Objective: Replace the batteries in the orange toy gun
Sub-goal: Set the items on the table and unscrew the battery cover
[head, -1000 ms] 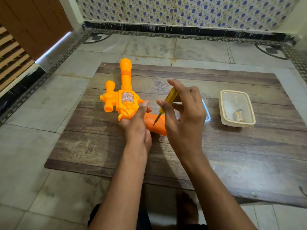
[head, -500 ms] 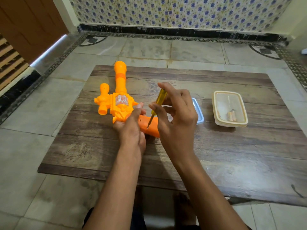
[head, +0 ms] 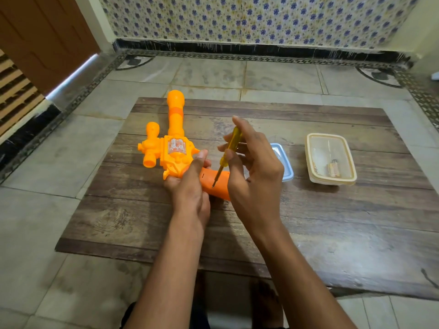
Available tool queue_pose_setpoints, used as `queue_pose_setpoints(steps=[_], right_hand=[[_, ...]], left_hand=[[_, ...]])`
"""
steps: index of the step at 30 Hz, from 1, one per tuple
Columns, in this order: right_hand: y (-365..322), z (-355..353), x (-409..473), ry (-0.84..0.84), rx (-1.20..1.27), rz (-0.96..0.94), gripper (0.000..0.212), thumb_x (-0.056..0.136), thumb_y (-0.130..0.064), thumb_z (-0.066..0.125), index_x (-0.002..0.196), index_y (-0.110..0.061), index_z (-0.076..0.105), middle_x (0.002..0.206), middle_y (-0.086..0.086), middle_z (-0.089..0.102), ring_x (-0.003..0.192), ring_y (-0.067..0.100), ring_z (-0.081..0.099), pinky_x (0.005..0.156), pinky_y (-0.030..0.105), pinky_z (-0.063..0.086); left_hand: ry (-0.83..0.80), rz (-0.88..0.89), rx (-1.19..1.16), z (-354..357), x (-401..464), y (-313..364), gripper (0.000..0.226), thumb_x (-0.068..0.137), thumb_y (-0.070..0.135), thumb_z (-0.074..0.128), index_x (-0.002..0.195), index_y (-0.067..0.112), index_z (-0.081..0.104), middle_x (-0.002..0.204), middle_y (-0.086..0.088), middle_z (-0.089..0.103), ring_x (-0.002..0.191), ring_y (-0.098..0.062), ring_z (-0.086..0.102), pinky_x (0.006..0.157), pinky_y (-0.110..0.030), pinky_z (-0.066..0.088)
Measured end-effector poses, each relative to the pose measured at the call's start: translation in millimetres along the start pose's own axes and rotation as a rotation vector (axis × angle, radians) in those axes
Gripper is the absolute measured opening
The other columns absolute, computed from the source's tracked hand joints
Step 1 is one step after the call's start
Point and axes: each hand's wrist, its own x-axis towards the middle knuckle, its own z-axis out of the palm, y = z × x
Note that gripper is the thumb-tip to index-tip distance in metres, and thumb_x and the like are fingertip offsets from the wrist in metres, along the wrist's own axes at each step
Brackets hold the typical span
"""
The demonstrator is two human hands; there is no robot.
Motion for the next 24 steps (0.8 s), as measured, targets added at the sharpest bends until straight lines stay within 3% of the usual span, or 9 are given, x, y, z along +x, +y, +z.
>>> queue_pose_setpoints(steps=[3,6,10,12,14,16,21,24], right_hand=[[-1.9,-0.5,0.1,0.003,0.025,0.005,0.041,0.093,-0.006,0.073,0.133,-0.008,0.063,0.111,0.006,0.066,0.100,0.016,0.068,0.083,0.035,0.060],[-2.6,-2.3,2.4,0.052,0.012,0.000,0.035,0.089,-0.007,0.080,0.123,-0.007,0.070,0.101,0.009,0.061,0.090,0.017,0.065,0.077,0.029,0.059],[0.4,-2.2,2.4,0.007,0.108,0.057,0.042,0.093,0.004,0.062,0.133,-0.007,0.064,0.104,0.006,0.069,0.097,0.024,0.071,0.082,0.044,0.059],[-0.9,-2.7,1.5,-0.014,0.140,0.070,0.038,0.096,-0.001,0.060,0.133,-0.007,0.063,0.109,0.005,0.070,0.102,0.024,0.071,0.083,0.047,0.059],[-3.4,-4.0,2.0,-0.001,0.111,0.051,0.031,0.096,-0.011,0.070,0.127,-0.009,0.067,0.109,0.008,0.065,0.101,0.021,0.068,0.080,0.041,0.060],[-3.1,-4.4,3.3,0.028,0.074,0.033,0.032,0.091,-0.008,0.077,0.123,-0.009,0.071,0.102,0.011,0.059,0.094,0.022,0.065,0.077,0.035,0.060],[1.5,-4.9,2.4,-0.015,0.191,0.105,0.043,0.094,0.016,0.053,0.132,-0.004,0.059,0.105,0.010,0.069,0.099,0.025,0.072,0.087,0.050,0.058],[-1.6,-5.6,0.4,-0.036,0.196,0.110,0.034,0.098,0.005,0.053,0.130,-0.005,0.058,0.113,0.007,0.070,0.106,0.023,0.071,0.090,0.051,0.057]], left_hand=[[0.014,-0.010,0.011,0.0,-0.5,-0.1,0.020,0.086,0.005,0.079,0.084,0.019,0.064,0.066,0.005,0.074,0.069,-0.015,0.071,0.080,-0.044,0.059],[-0.016,-0.017,0.006,-1.8,0.9,-0.5,0.018,0.085,0.004,0.078,0.085,0.017,0.066,0.072,-0.002,0.073,0.071,-0.018,0.070,0.084,-0.049,0.058],[-0.026,-0.010,0.023,-3.6,2.1,0.7,0.018,0.086,0.006,0.078,0.102,0.003,0.070,0.081,-0.009,0.072,0.070,-0.017,0.067,0.079,-0.042,0.057],[-0.018,-0.005,0.010,-2.9,2.4,1.1,0.014,0.086,0.005,0.078,0.096,0.007,0.068,0.080,-0.007,0.073,0.073,-0.019,0.067,0.080,-0.042,0.056],[0.004,-0.014,-0.005,-1.9,1.5,0.7,0.018,0.086,0.003,0.078,0.086,0.016,0.065,0.071,-0.002,0.074,0.073,-0.020,0.068,0.080,-0.043,0.058],[0.003,-0.017,-0.020,-0.5,1.2,1.4,0.021,0.085,0.001,0.078,0.083,0.017,0.065,0.067,-0.001,0.072,0.069,-0.019,0.068,0.081,-0.046,0.058],[0.007,0.005,-0.024,0.8,4.5,0.9,0.018,0.083,-0.002,0.079,0.092,0.009,0.067,0.080,-0.013,0.073,0.069,-0.021,0.067,0.092,-0.056,0.057],[-0.007,-0.012,-0.014,-0.6,1.7,1.5,0.018,0.083,0.002,0.080,0.094,0.010,0.068,0.080,-0.009,0.075,0.074,-0.021,0.068,0.096,-0.057,0.056]])
